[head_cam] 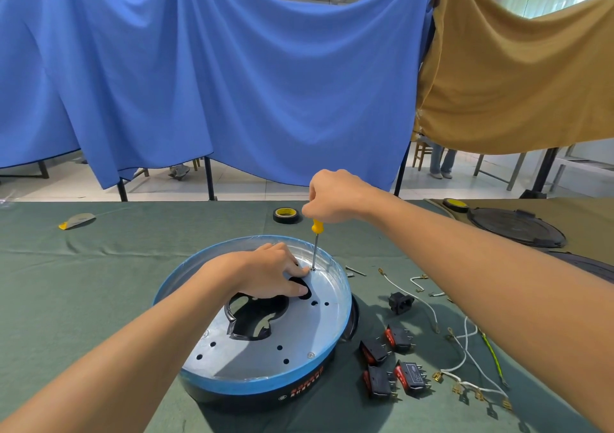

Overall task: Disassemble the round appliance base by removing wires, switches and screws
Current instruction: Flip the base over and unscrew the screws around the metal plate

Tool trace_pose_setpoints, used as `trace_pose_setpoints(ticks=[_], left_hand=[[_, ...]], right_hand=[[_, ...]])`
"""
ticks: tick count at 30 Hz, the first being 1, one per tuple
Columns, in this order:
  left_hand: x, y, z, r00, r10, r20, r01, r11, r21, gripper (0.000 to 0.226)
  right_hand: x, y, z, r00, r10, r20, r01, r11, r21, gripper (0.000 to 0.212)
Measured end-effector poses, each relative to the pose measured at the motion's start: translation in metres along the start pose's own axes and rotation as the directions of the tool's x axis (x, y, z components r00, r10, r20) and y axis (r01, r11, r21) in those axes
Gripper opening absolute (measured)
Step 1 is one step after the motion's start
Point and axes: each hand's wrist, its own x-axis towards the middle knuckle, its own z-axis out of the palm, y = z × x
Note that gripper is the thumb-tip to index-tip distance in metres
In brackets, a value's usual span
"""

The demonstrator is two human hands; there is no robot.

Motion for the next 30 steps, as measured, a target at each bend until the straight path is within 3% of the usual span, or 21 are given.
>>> trace_pose_setpoints(ticks=[5,9,15,19,30], left_hand=[[-0.0001,0.0009,0.0001,1.0,0.0,-0.003,0.0,1.0,-0.001,0.051],[-0.0002,0.0008,-0.0001,1.0,-0.002,-0.003,0.002,1.0,-0.005,0.052],[0.0001,0.0014,0.0004,1.0,-0.001,-0.003,0.001,1.0,0.001,0.051],[0.0006,0.0009,0.0003,1.0,-0.002,-0.002,0.002,1.0,0.006,0.052],[0.0012,0.0001,0.0015,1.0,0.003,-0.012,-0.004,1.0,-0.017,0.051]], right_hand=[[-0.0021,0.0004,0.0009,0.999,0.016,-0.041,-0.017,1.0,-0.023,0.035],[-0.001,0.0014,0.0007,1.0,0.005,-0.011,-0.005,1.0,0.006,0.011],[-0.0029,0.0019,0.001,0.999,0.017,-0.041,-0.018,1.0,-0.022,0.034],[-0.0038,0.0005,-0.0011,1.0,0.008,0.007,-0.008,1.0,0.007,0.026],[-0.0088,0.001,-0.0041,1.0,0.013,0.011,-0.013,1.0,-0.002,0.033]])
